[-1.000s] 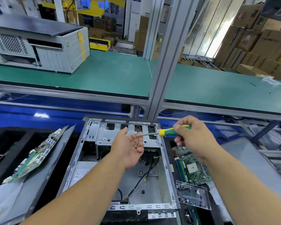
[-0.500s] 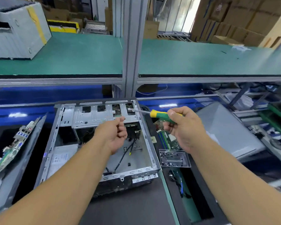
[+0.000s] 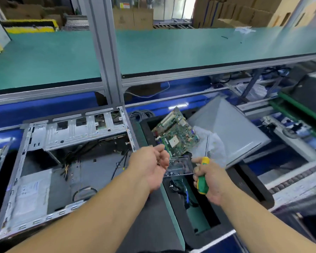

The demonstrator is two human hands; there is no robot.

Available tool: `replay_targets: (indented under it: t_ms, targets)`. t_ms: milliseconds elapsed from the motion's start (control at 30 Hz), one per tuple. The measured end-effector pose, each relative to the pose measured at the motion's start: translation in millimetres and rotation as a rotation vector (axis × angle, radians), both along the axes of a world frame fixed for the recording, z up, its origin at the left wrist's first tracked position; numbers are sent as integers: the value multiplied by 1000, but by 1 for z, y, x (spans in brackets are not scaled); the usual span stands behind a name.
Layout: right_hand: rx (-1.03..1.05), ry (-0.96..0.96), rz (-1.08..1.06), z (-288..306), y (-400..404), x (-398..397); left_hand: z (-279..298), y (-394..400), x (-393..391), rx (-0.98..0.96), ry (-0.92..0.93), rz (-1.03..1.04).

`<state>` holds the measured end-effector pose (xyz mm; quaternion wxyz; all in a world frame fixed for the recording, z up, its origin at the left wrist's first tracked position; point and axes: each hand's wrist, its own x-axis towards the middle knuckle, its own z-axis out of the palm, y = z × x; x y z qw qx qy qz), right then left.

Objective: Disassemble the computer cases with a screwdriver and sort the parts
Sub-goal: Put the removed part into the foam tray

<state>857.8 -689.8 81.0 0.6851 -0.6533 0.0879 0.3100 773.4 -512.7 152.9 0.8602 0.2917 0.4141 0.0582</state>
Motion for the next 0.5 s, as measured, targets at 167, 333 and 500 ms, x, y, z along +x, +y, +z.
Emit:
replay_targets:
  t_ms: [167,333,500]
  targets:
    - [-231,-12,-1,-43,-27,-4,-29,-28,35,73,186,-18]
    - [-246,-22,135,-66,-18,-10,-61,-28,66,132,307,110]
    - [-263,0,276,-80,5,2,-94,-33,84,134,368,142]
